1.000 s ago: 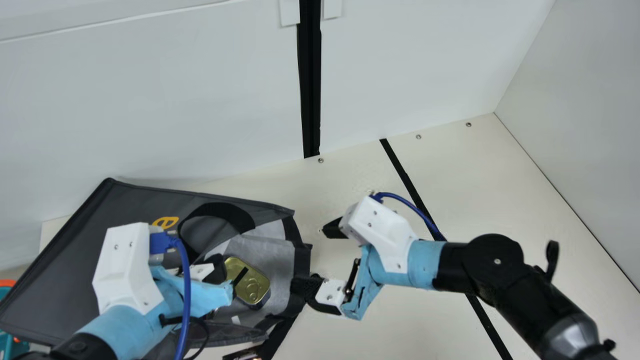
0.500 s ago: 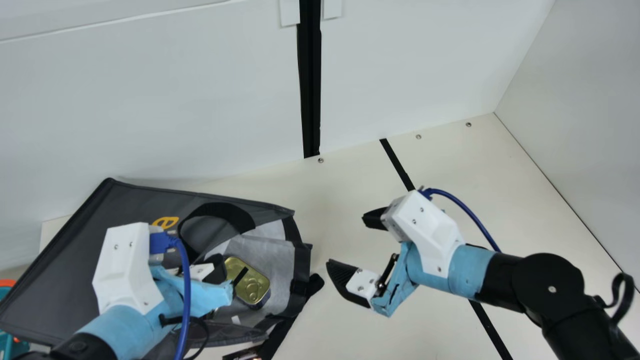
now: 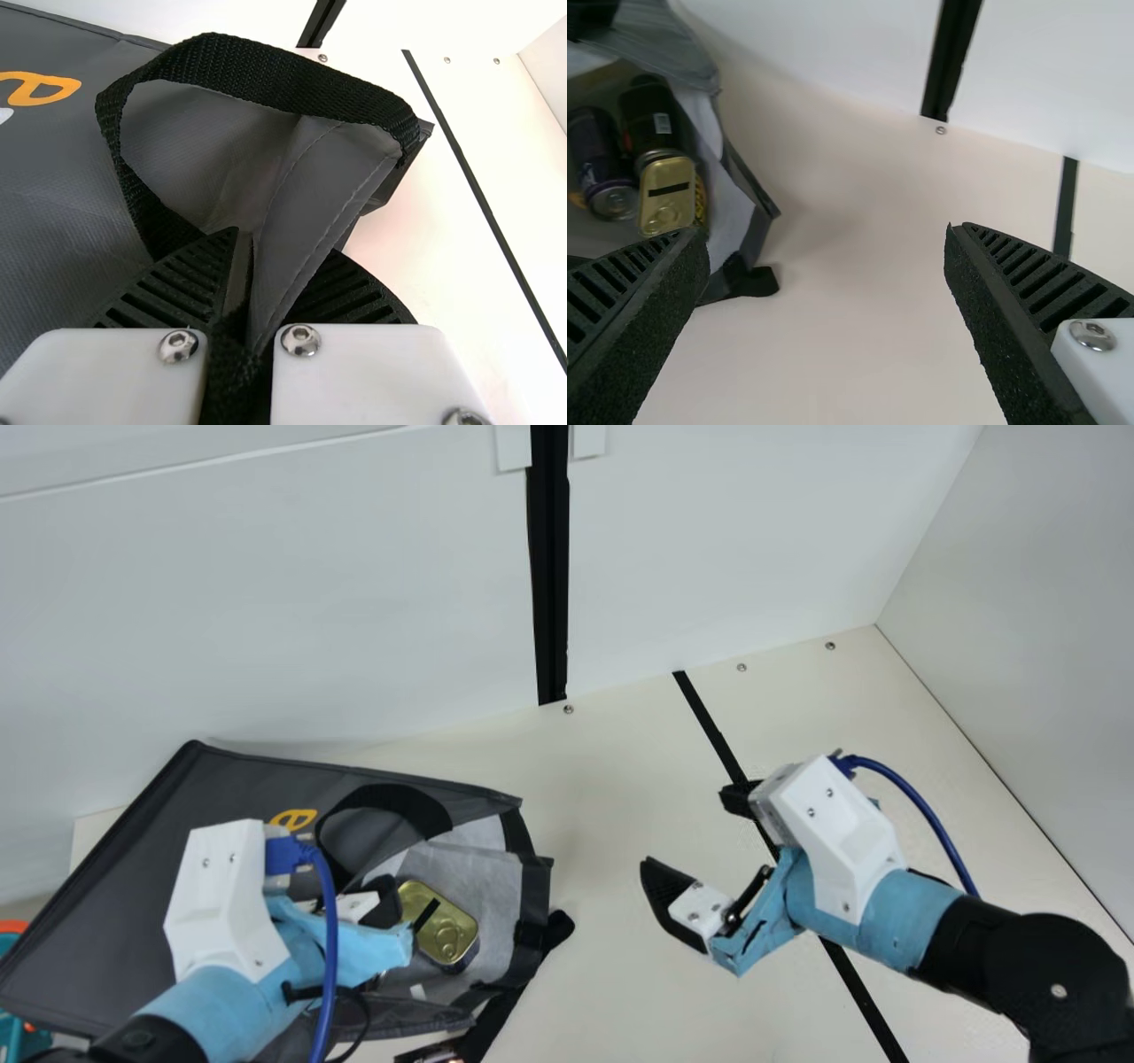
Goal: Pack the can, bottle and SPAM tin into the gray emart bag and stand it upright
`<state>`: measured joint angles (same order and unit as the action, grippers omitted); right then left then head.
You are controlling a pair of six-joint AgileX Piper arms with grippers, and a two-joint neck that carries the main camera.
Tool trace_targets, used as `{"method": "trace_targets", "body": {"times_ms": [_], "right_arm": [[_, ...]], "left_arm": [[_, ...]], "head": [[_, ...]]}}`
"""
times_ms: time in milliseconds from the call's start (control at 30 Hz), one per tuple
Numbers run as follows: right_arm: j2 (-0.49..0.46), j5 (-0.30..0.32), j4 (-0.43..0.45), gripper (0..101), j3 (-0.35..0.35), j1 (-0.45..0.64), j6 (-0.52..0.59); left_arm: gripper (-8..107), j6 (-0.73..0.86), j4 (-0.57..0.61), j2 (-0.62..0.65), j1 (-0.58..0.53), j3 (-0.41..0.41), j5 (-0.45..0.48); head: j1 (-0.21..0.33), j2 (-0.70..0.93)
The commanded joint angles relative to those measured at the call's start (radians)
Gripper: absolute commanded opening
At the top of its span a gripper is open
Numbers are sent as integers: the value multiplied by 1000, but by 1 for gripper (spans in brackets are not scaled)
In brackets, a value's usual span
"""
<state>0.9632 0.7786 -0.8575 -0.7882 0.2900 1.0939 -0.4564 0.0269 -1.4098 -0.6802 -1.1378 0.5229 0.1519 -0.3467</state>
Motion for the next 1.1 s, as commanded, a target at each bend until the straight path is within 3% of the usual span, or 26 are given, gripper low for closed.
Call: {"method": "trace_targets", "body": {"times_ms": [0,633,1067], "right_arm": [[-11,-9,24,95,-1,10,-22],[-110,-31,315,95,-48,124,-299],[-163,45,533,95,-120,184,-526]], "left_arm": [[-8,0,0,0,0,0,0],[-8,0,0,0,0,0,0],[-8,0,0,0,0,0,0]], "head": [[23,-2],[23,-2],[23,-2]]}}
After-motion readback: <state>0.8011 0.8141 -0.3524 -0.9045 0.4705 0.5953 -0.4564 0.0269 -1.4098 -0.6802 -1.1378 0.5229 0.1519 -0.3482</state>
